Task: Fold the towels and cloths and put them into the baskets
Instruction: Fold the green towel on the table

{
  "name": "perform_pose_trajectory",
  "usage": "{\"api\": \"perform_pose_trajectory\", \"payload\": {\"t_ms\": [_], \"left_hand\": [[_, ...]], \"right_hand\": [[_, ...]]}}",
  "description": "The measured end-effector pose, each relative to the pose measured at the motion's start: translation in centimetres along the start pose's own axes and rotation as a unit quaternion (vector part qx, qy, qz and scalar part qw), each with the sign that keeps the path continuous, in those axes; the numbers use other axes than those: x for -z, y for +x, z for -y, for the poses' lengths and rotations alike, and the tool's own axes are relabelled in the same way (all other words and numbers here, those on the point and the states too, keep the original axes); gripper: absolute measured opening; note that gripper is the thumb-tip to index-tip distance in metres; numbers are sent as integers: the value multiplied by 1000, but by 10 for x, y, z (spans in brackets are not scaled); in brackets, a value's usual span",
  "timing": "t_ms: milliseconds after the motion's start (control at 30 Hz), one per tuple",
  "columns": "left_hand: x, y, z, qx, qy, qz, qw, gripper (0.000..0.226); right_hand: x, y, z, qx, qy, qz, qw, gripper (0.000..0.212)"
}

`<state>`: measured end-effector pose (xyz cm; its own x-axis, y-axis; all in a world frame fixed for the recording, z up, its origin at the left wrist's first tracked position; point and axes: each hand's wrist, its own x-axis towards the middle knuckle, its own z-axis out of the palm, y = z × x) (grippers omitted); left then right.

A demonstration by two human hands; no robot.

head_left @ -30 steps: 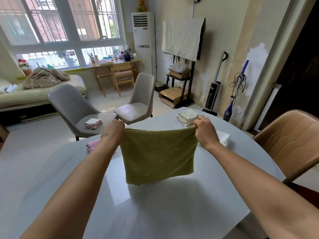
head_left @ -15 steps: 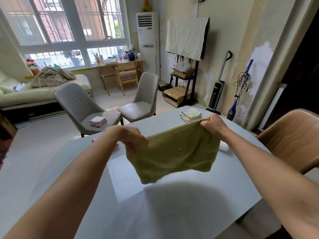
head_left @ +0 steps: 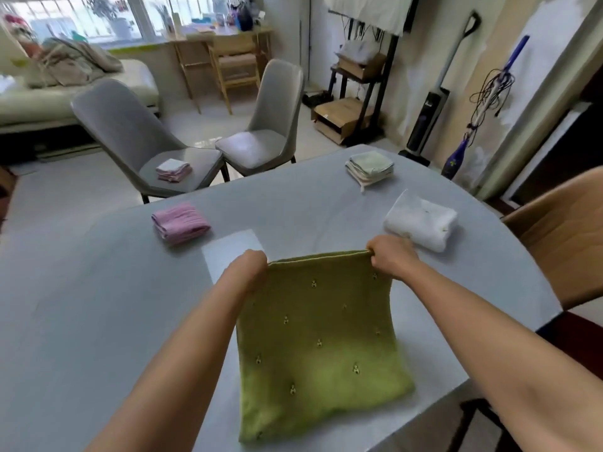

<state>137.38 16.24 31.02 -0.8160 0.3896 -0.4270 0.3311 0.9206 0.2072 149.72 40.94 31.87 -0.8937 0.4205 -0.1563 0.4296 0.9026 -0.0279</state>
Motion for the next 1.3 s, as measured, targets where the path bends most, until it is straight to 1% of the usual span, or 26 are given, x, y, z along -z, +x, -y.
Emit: {"api": "perform_pose_trajectory", "payload": {"t_ms": [67,200,300,400,500,567,633,700,767,800,833,867,900,933,1033,1067,1133,1200,1233,1300], "left_hand": [[-20,19,1,19,-16,-16,1000,21],[-45,56,6,36,12,-56,998,24],[-54,87,9,59,24,-75,995,21],[-62,116,9,75,41,-70,994,28],[-68,140,12,105,44,-58,992,31],[-70,153,14,124,18,-68,990,27],[-76,167,17,127,-28,-95,987,23],[-87,173,18,91,-32,-122,988,38],[-99,166,14,-10,3,-157,988,46],[-108,160,12,-52,26,-149,987,50],[-119,153,11,-75,69,-129,986,58],[-128,147,10,-76,102,-76,989,67],[-136,143,12,-64,111,-37,991,72],[-141,143,15,-42,103,-6,994,72],[-133,150,19,-13,114,-1,993,72],[-127,149,18,0,119,-6,993,73],[-118,139,17,11,124,-31,992,72],[-118,112,11,-25,116,-45,992,69],[-123,95,6,-51,99,-47,993,66],[-139,58,-7,-97,58,-34,993,63]], "right_hand": [[-29,18,3,-23,33,2,999,24],[-69,59,5,-22,132,-15,991,28],[-88,100,6,12,173,-8,985,15],[-110,136,9,21,173,1,985,17],[-129,164,16,20,143,3,990,18],[-137,175,24,11,109,-9,994,19],[-145,183,32,19,74,-43,996,31],[-155,179,43,82,72,-66,992,46],[-168,165,53,177,77,-61,979,54],[-175,155,57,219,64,-39,973,58],[-181,147,59,246,47,-3,968,62],[-187,140,60,254,36,35,966,67],[-191,137,59,250,30,64,966,70],[-194,138,58,237,25,78,968,72],[-191,140,58,188,45,69,979,76],[-187,137,56,172,70,57,981,77],[-178,120,52,165,118,18,979,73],[-172,90,42,146,171,-15,974,65],[-172,73,36,115,203,-26,972,60],[-172,37,19,18,264,-58,963,52]]}}
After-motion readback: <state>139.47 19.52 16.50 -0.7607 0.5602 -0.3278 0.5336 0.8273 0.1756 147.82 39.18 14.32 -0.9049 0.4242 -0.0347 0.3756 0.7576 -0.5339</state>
